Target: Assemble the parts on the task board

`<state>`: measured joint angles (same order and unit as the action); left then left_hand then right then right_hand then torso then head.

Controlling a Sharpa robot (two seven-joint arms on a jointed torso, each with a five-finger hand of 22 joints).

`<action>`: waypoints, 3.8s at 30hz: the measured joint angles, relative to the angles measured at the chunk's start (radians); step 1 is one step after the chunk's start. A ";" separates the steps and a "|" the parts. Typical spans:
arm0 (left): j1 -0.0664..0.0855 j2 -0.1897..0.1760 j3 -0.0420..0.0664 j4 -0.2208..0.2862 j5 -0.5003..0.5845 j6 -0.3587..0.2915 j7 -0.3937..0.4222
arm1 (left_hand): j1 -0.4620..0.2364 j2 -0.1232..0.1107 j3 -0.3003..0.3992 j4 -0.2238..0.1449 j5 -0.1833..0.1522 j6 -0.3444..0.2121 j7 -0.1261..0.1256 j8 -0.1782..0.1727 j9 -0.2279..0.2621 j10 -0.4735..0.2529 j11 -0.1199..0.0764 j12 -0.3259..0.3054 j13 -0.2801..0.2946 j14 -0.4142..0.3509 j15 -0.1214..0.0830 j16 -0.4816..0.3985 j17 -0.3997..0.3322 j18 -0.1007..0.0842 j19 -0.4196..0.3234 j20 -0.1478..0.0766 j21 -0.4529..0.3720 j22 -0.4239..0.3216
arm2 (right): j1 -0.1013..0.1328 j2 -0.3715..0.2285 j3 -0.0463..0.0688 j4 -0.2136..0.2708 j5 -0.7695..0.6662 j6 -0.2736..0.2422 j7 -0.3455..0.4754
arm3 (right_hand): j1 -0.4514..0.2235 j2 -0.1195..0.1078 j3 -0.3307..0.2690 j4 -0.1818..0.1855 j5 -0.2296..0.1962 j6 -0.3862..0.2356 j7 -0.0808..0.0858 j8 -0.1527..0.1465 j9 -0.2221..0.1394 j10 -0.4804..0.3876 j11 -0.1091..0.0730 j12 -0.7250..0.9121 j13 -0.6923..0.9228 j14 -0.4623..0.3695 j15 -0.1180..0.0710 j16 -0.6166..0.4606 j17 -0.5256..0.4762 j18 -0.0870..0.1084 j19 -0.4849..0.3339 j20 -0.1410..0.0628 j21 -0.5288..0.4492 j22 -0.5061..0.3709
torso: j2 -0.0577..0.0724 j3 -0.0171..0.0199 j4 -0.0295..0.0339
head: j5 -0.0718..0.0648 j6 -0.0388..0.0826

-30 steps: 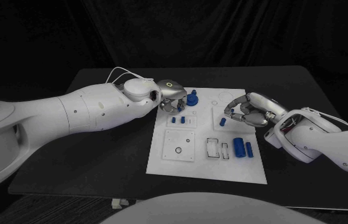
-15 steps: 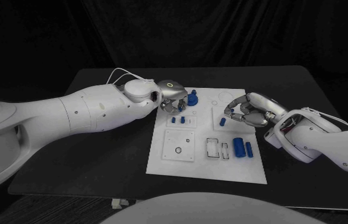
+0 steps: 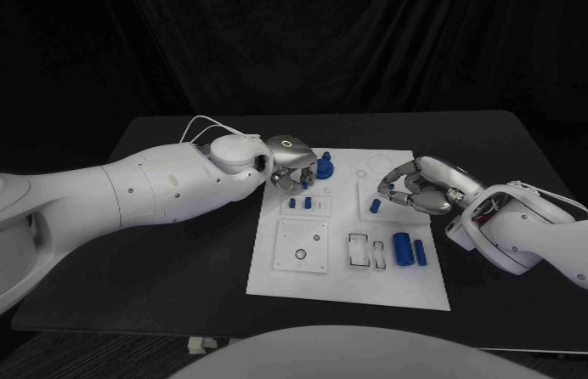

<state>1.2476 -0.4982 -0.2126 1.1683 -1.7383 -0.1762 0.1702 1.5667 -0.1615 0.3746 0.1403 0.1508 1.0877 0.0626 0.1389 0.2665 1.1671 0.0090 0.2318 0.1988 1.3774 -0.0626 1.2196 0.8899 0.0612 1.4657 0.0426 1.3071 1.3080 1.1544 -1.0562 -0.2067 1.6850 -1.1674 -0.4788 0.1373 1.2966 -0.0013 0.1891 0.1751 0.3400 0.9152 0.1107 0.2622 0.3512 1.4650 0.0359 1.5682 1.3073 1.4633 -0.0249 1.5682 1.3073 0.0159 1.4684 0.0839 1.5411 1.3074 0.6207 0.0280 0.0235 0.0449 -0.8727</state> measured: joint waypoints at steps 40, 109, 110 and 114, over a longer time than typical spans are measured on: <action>-0.016 -0.008 0.000 -0.017 0.002 0.008 -0.012 | -0.014 -0.017 0.011 0.014 -0.024 -0.181 -0.056 -0.073 -0.038 -0.047 0.020 -0.071 -0.013 -0.034 0.013 -0.055 -0.074 0.000 -0.007 0.007 -0.065 0.000 | -0.001 -0.007 0.000 0.002 0.000 0.004 -0.002 | 0.000 0.000 0.000 0.000 0.000 0.000 0.000 0.000 0.000 0.000 0.000 0.000 0.000 0.000 0.000 0.000 0.000 0.000 0.000 0.000 0.000 0.001 | 0.000 -0.0001 0.0000 | -0.003 0.000; -0.075 -0.308 -0.001 0.304 1.349 0.010 0.500 | -0.430 0.253 -0.585 0.154 -0.078 -0.803 -0.080 -0.105 -0.234 -1.134 -0.061 -0.132 -0.176 -1.377 0.155 -1.216 -0.889 0.094 -1.451 0.218 -1.286 -1.134 | 0.157 0.091 0.000 -0.168 -0.394 0.039 -0.063 | 0.126 -0.161 0.046 0.030 -0.183 -0.006 -0.006 -0.124 -0.070 -0.552 0.080 -1.308 -0.997 0.001 0.062 0.000 0.000 0.000 -0.002 0.059 -0.044 0.000 | 0.001 -0.0028 0.0023 | -0.075 0.000; -0.076 -0.311 -0.001 0.309 1.358 0.016 0.501 | -0.447 0.243 -0.585 0.155 -0.092 -0.821 -0.087 -0.106 -0.235 -1.137 -0.064 -0.132 -0.176 -1.377 0.155 -1.216 -0.889 0.094 -1.451 0.218 -1.286 -1.137 | 0.151 0.091 0.000 -0.170 -0.403 0.043 -0.065 | 0.126 -0.161 0.036 0.035 -0.198 -0.002 -0.010 -0.128 -0.073 -0.552 0.080 -1.308 -1.001 0.001 0.062 0.000 0.000 0.000 -0.002 0.059 -0.044 0.000 | 0.001 -0.0028 0.0025 | -0.077 0.000; -0.078 -0.323 -0.001 0.329 1.397 0.036 0.502 | -0.472 0.220 -0.573 0.155 -0.099 -0.931 -0.149 -0.116 -0.245 -1.151 -0.046 -0.136 -0.179 -1.377 0.155 -1.216 -0.889 0.096 -1.451 0.218 -1.286 -1.147 | 0.130 0.092 0.000 -0.177 -0.430 0.057 -0.070 | 0.109 -0.168 0.003 0.066 -0.238 0.003 -0.015 -0.135 -0.084 -0.552 0.080 -1.312 -1.014 0.001 0.062 0.000 0.000 0.000 -0.002 0.059 -0.044 0.000 | 0.001 -0.0028 0.0027 | -0.081 0.000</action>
<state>1.1699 -0.8212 -0.2137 1.4970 -0.3414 -0.1402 0.6726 1.0948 0.0590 -0.1983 0.2951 0.0514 0.1571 -0.0866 0.0229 0.0211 0.0160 -0.0367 0.0957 0.0199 0.0004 0.0926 0.0035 0.0008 0.1573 0.0151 0.2606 0.0213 0.1609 1.2848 -0.9640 -0.2068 1.5083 -1.5973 -0.4215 0.0675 1.4053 -0.1690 0.1917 0.2414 0.1020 0.9182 0.0961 0.1271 0.2672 0.9127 0.1163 0.2564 0.2935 1.4642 0.0367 1.5682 1.3074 0.0159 1.4666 0.1430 1.4973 1.3073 0.6215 0.0252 0.0262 -0.0365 -0.8727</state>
